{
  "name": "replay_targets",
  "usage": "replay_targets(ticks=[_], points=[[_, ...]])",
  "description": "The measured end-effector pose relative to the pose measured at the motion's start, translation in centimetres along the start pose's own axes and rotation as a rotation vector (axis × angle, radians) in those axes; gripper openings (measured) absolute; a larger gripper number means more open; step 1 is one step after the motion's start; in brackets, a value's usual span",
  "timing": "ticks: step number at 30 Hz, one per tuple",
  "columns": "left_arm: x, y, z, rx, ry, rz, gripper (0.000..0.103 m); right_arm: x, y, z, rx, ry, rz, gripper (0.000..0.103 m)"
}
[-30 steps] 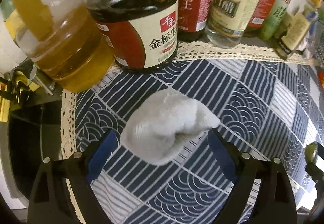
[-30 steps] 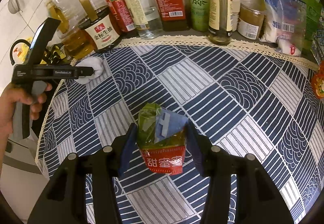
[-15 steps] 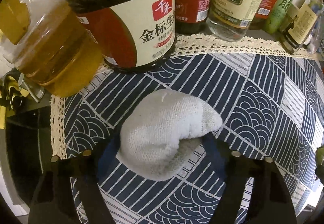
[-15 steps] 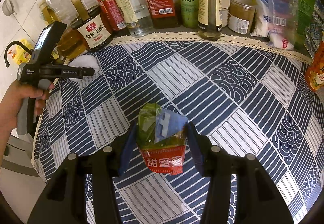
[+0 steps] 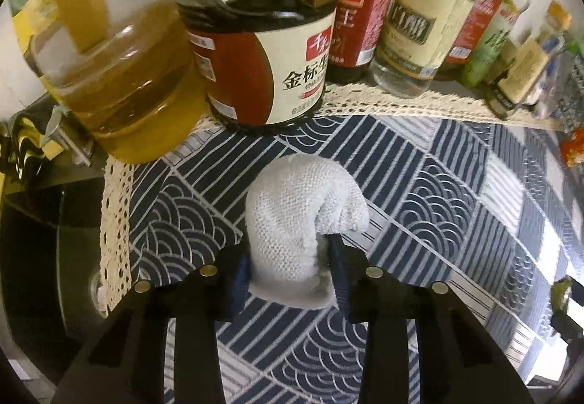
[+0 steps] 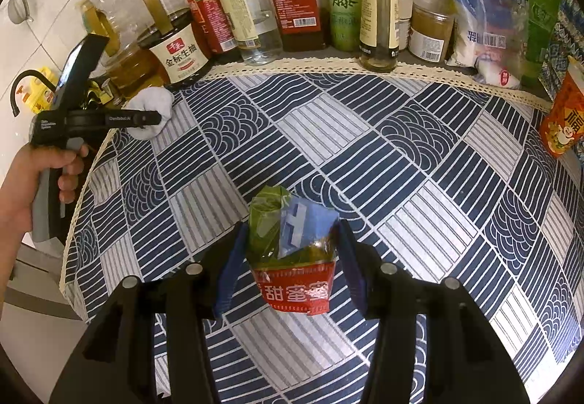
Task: Collect trash
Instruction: 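Grasp the white cloth with the left tool while the right tool holds the snack bag, then carry the white cloth and snack bag down toward the bin with both tools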
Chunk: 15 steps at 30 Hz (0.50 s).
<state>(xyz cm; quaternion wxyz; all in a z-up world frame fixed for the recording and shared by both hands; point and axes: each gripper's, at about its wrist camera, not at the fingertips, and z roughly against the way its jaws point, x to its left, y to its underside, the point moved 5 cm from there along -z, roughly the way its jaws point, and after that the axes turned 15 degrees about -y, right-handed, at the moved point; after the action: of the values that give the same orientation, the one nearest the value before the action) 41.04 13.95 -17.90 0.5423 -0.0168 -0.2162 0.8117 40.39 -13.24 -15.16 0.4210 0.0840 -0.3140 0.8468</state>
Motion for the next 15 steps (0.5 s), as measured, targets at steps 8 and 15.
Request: replay_targets(ticks=[8, 15], points=[[1.1, 3.3, 4.3, -0.048, 0.042, -0.011, 0.036, 2.7, 0.9, 1.2, -0.012, 0.014, 0.035, 0.050], [1.6, 6.4, 7.6, -0.077, 0.080, -0.026, 0.036, 5.7, 2.0, 1.5, 0.004, 0.024, 0.069, 0.050]])
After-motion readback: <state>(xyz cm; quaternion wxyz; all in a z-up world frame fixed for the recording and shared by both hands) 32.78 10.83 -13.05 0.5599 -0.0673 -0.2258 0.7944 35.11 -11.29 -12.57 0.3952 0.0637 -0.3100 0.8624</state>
